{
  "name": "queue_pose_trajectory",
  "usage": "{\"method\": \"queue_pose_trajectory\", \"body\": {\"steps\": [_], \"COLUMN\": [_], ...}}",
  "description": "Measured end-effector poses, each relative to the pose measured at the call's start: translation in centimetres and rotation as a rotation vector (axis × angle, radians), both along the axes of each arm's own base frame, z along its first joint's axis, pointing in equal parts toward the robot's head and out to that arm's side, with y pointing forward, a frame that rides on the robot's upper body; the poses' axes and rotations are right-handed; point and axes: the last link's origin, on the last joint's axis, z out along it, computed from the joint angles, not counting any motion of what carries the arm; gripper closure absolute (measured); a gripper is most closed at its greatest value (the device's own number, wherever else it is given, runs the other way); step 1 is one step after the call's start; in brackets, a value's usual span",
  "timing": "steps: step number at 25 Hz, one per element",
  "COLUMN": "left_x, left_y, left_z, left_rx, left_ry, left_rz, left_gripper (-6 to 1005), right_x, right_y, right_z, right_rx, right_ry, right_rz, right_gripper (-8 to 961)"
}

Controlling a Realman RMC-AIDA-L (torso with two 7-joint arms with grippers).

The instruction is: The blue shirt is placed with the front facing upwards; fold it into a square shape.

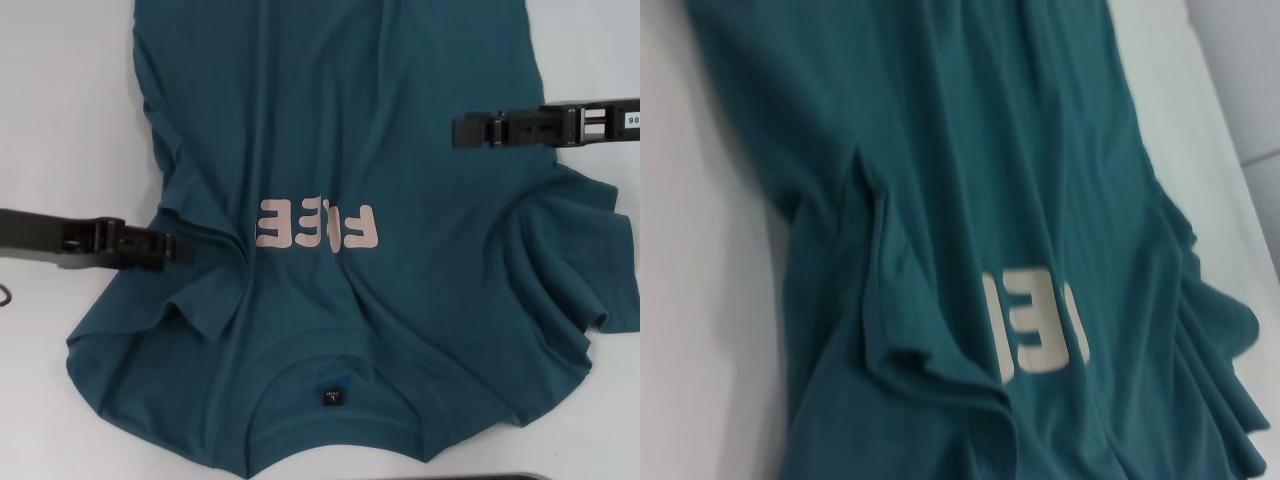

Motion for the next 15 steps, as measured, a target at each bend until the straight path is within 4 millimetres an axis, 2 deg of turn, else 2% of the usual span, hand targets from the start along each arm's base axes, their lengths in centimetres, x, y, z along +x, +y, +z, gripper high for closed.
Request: {"method": "queue_pose_trajectory", "body": {"steps": [4, 10, 15], "left_x": [0.0, 0.1, 0.5], "left_y": [0.0, -1.3, -2.2], "left_z": [-1.2, -3.1, -3.3], "left_rx": [-0.036, -0.148, -0.204], "left_ry": [0.015, 0.017, -0.010], "left_rz": [0.000, -0.015, -0.043], "left_gripper": [351, 350, 351], "right_x": [0.1, 0.2, 0.3], "right_y": [-0.1, -0.1, -0.1], "right_z": [-0.1, -0.1, 0.0], "right_rx": [-0.002, 0.001, 0.003], "right_ry": [0.003, 0.002, 0.000], "right_rz": [-0.007, -0.010, -0.013], "right_gripper": [68, 69, 69]}}
